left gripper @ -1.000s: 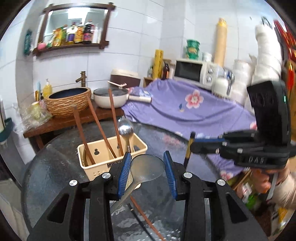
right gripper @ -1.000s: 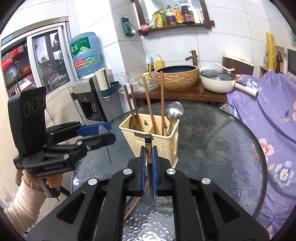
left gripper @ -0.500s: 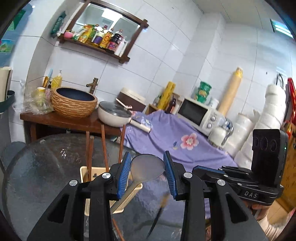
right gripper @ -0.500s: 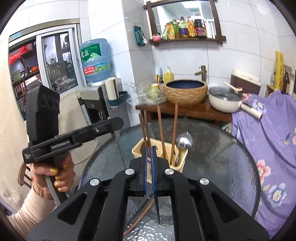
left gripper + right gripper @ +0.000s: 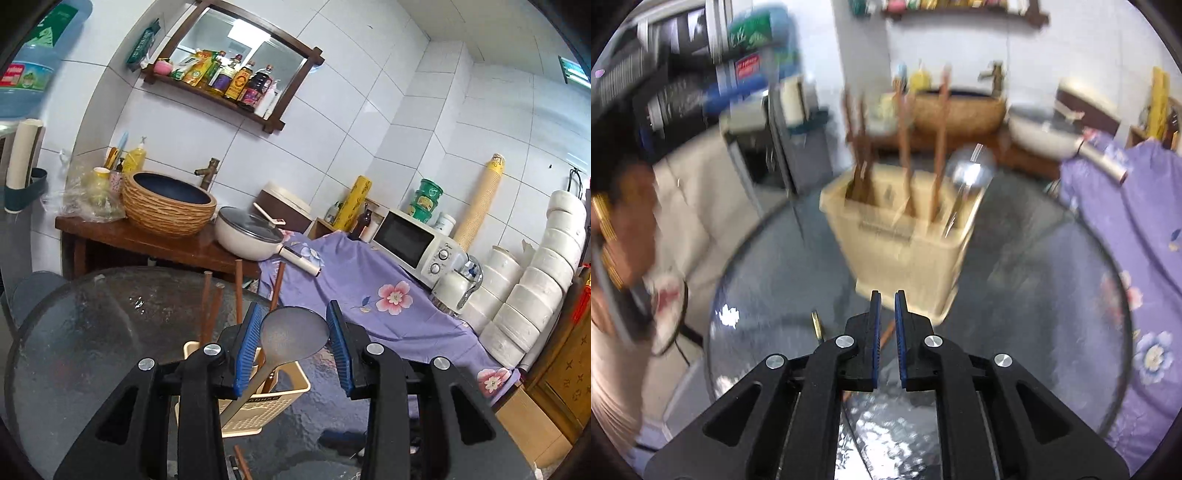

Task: Organize utensils
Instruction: 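Lower the gold-tipped chopstick and the spoon into the holder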

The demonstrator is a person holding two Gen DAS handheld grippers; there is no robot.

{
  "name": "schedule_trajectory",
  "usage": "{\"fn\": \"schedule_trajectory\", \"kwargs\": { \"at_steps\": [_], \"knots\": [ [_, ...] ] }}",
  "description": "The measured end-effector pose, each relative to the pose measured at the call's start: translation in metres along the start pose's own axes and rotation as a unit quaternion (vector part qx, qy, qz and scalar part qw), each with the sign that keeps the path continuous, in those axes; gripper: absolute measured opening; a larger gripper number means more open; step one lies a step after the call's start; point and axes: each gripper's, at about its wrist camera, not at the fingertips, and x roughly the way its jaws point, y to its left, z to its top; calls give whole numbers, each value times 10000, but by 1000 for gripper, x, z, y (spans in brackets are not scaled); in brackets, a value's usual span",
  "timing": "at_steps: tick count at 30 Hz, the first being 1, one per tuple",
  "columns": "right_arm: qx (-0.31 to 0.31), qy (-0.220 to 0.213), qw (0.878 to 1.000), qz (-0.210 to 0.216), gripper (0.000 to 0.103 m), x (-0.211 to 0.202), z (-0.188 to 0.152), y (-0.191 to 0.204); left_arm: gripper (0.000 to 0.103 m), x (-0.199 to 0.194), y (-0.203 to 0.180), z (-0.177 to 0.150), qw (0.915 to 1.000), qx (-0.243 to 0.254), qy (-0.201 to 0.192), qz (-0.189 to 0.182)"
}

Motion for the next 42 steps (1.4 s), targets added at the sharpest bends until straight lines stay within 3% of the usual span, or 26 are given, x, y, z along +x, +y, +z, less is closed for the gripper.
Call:
{"fn": "schedule_trajectory", "kwargs": {
  "at_steps": [4,12,13,14,15,16,20,24,28,30,34,42],
  "knots": [
    [-227,538,9972,472,9,50,-25,24,36,-8,9,-6,9998,-8,17,199],
    [-851,1135,9861,861,10,110,-39,66,36,-26,30,-8,9987,-15,-25,507],
    [-956,1193,9840,913,13,115,-38,71,36,-29,33,-8,9986,-32,-18,527],
    [-1052,1287,9814,961,26,120,-38,76,36,-31,36,-8,9984,-48,-24,557],
    [-1126,1332,9801,951,47,124,-38,81,36,-31,37,-8,9983,-53,-29,587],
    [-1184,1328,9797,922,51,126,-37,83,36,-34,39,-9,9981,-54,-38,620],
    [-1406,1421,9762,841,48,140,-36,94,36,-38,45,-9,9973,-7,-25,740],
    [-1590,1647,9714,634,30,153,-39,100,36,-41,50,-11,9966,12,-10,821],
    [-1812,1567,9691,587,20,152,-42,106,36,-42,57,-13,9964,-55,-1,844],
    [-1938,1509,9677,564,11,150,-45,111,36,-41,60,-14,9963,-103,4,851],
    [-2112,1385,9666,428,7,146,-52,116,36,-41,62,-17,9963,-133,17,850],
    [-1442,1109,9813,631,7,127,-42,88,36,-38,64,-22,9961,-154,64,871]
  ]
}}
